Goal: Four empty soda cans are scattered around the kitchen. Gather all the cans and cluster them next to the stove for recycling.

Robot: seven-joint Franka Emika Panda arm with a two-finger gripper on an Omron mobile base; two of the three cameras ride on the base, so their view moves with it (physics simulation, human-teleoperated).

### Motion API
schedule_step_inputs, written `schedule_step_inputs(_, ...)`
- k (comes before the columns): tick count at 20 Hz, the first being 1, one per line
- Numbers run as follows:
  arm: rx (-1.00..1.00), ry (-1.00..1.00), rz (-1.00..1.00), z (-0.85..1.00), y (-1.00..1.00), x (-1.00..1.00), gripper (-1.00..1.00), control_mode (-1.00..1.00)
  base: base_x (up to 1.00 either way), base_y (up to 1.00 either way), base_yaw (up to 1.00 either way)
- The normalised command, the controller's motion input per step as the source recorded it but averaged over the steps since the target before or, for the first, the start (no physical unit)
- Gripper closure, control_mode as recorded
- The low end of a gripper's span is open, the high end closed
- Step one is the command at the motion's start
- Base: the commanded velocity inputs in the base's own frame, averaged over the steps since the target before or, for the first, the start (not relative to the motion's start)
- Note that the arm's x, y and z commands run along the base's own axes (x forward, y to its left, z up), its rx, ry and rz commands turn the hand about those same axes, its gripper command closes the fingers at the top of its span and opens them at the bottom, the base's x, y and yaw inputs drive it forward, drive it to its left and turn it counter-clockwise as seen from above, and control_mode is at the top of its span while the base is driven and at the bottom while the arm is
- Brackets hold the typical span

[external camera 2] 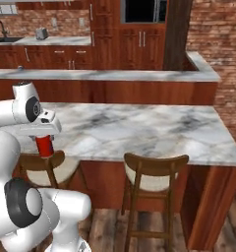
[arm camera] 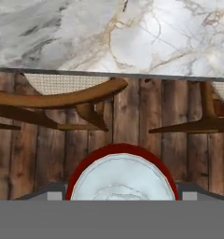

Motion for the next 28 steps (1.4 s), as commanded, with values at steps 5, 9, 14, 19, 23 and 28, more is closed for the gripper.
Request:
schedule_step_inputs(5, 0.0, 0.0, 0.0, 0.0, 0.0, 0.0, 1.0, 1.0, 0.0, 1.0, 0.18)
schedule_step_inputs(9, 0.0, 0.0, 0.0, 0.0, 0.0, 0.0, 1.0, 1.0, 0.07, 0.93, 0.06)
schedule_step_inputs(14, 0.0, 0.0, 0.0, 0.0, 0.0, 0.0, 1.0, 1.0, 0.07, 0.89, -0.04)
schedule_step_inputs(19, 0.0, 0.0, 0.0, 0.0, 0.0, 0.0, 1.0, 1.0, 0.0, 0.93, -0.12)
schedule_step_inputs(23, 0.0, 0.0, 0.0, 0.0, 0.0, 0.0, 1.0, 1.0, 0.0, 0.93, -0.13)
schedule_step_inputs(28, 0.0, 0.0, 0.0, 0.0, 0.0, 0.0, 1.0, 1.0, 0.01, 0.93, -0.13)
